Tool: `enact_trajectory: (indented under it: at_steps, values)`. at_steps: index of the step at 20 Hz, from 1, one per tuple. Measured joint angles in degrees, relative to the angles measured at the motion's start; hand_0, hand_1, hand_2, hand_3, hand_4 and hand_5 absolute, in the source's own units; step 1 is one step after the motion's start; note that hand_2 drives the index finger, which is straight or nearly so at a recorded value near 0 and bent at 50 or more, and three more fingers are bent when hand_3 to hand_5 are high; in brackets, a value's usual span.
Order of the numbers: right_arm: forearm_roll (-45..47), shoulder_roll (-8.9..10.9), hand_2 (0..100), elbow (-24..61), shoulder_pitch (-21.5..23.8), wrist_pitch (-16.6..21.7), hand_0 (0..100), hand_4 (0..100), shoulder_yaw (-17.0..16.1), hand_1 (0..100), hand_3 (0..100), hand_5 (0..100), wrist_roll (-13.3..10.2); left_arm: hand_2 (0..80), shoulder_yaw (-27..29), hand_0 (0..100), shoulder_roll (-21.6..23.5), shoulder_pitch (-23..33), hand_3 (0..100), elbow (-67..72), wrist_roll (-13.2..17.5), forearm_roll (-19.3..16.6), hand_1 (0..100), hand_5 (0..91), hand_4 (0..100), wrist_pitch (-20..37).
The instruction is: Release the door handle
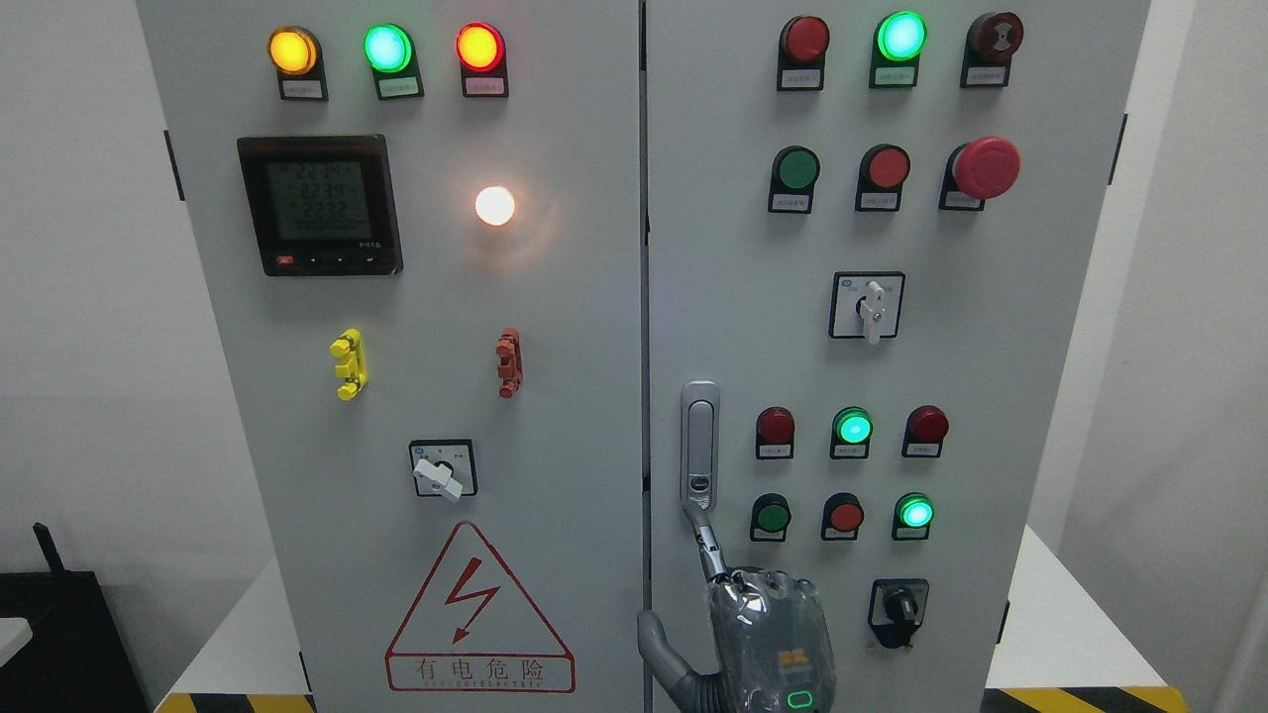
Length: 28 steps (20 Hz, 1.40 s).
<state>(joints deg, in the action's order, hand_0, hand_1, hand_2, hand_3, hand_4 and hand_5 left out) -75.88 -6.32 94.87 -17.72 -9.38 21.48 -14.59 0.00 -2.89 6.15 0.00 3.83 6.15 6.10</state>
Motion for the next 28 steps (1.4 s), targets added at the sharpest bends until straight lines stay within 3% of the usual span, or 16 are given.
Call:
enact_trajectory:
  at_steps: [28]
  values:
    - [0.23,-0.09,2,-1.40,-0.37,0.05,35,100,-1.22,35,100,100,0.38,0.0,0.00,12,0.00,0.00,0,0.00,0.00,0.00,39,0.0,0,0.00]
